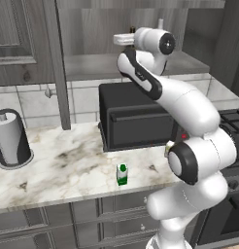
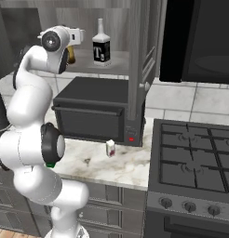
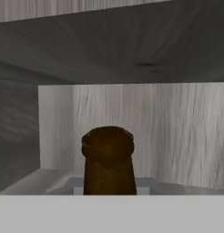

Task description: Sort all alcoholic drinks to one cabinet, and non-alcoholic drinks to the other.

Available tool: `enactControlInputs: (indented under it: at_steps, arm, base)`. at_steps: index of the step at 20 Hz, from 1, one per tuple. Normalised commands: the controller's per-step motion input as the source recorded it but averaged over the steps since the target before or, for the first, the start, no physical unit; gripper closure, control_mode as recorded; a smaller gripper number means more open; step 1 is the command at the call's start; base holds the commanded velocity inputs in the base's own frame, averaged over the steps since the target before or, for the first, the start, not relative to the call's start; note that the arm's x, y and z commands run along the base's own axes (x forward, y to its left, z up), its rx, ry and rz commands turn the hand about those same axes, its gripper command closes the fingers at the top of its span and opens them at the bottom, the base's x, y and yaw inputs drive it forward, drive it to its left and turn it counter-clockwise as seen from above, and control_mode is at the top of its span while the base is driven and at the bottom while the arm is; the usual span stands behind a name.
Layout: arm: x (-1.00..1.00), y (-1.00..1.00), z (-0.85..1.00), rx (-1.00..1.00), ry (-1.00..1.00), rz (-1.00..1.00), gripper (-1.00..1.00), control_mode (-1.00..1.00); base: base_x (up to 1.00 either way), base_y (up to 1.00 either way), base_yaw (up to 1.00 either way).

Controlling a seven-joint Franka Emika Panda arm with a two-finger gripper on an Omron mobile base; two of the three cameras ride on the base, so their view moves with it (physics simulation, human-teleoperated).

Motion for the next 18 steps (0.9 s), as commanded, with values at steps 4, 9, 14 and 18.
enactControlInputs:
  at_steps: [4, 9, 14, 18]
  arm:
    - [0.16, 0.00, -0.10, 0.00, 0.03, -0.07, 1.00, -1.00]
    - [0.20, 0.00, -0.11, 0.01, 0.05, -0.06, 1.00, -1.00]
    - [0.21, 0.00, -0.12, 0.03, 0.05, -0.05, 1.00, -1.00]
    - [0.33, 0.00, -0.06, 0.04, 0.01, -0.03, 1.00, -1.00]
  base:
    - [0.00, 0.00, 0.00]
    - [0.00, 0.00, 0.00]
    - [0.00, 0.00, 0.00]
    - [0.00, 0.00, 0.00]
